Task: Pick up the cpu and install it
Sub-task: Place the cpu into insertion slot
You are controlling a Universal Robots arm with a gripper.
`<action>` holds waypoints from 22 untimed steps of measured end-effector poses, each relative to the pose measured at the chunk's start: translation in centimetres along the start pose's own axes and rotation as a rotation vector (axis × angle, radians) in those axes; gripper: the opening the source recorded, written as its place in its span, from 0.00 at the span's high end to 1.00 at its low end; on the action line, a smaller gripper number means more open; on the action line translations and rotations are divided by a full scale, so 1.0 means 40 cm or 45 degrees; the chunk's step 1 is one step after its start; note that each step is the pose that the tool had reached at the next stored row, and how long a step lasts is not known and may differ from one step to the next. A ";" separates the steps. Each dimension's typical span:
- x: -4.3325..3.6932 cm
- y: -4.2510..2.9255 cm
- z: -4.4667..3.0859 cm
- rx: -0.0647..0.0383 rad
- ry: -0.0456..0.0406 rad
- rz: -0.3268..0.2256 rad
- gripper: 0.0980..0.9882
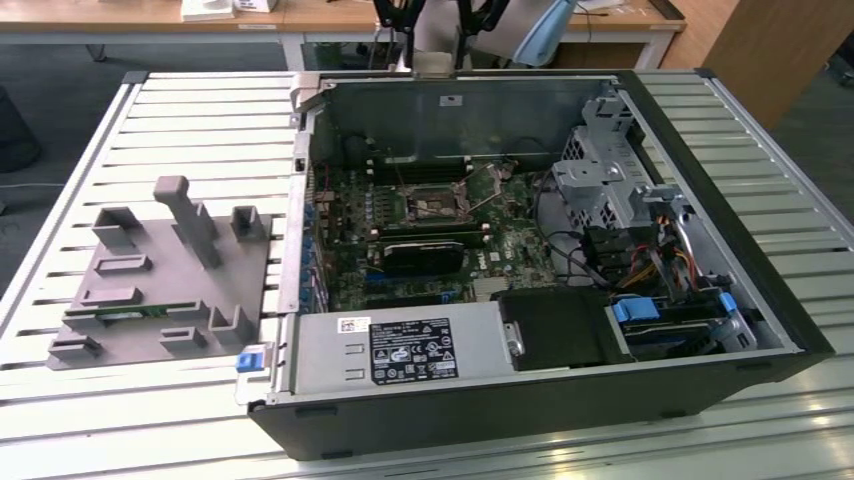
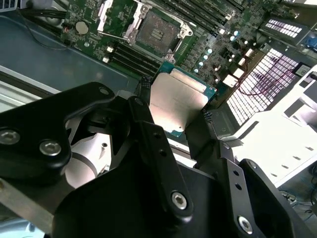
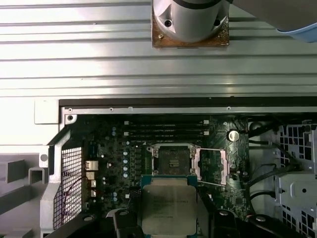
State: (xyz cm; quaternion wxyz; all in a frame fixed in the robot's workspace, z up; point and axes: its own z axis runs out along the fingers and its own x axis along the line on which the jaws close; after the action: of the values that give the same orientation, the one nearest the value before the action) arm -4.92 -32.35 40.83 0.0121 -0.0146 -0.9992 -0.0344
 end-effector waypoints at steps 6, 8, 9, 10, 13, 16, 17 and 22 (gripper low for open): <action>-0.002 0.000 0.000 0.000 0.000 0.001 0.51; -0.002 0.000 0.000 0.000 -0.001 0.010 0.51; -0.002 0.000 0.000 0.000 -0.001 0.020 0.51; -0.002 0.000 0.000 -0.001 -0.002 0.032 0.51; -0.002 0.000 0.001 -0.002 -0.005 0.077 0.51; -0.002 0.000 0.001 -0.003 -0.009 0.125 0.51; -0.002 0.000 0.002 -0.004 -0.009 0.135 0.51; -0.002 0.000 0.002 -0.005 -0.013 0.187 0.51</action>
State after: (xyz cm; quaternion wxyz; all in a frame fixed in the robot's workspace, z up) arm -4.85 -32.35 40.74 0.0095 -0.0879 -0.9955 -0.0352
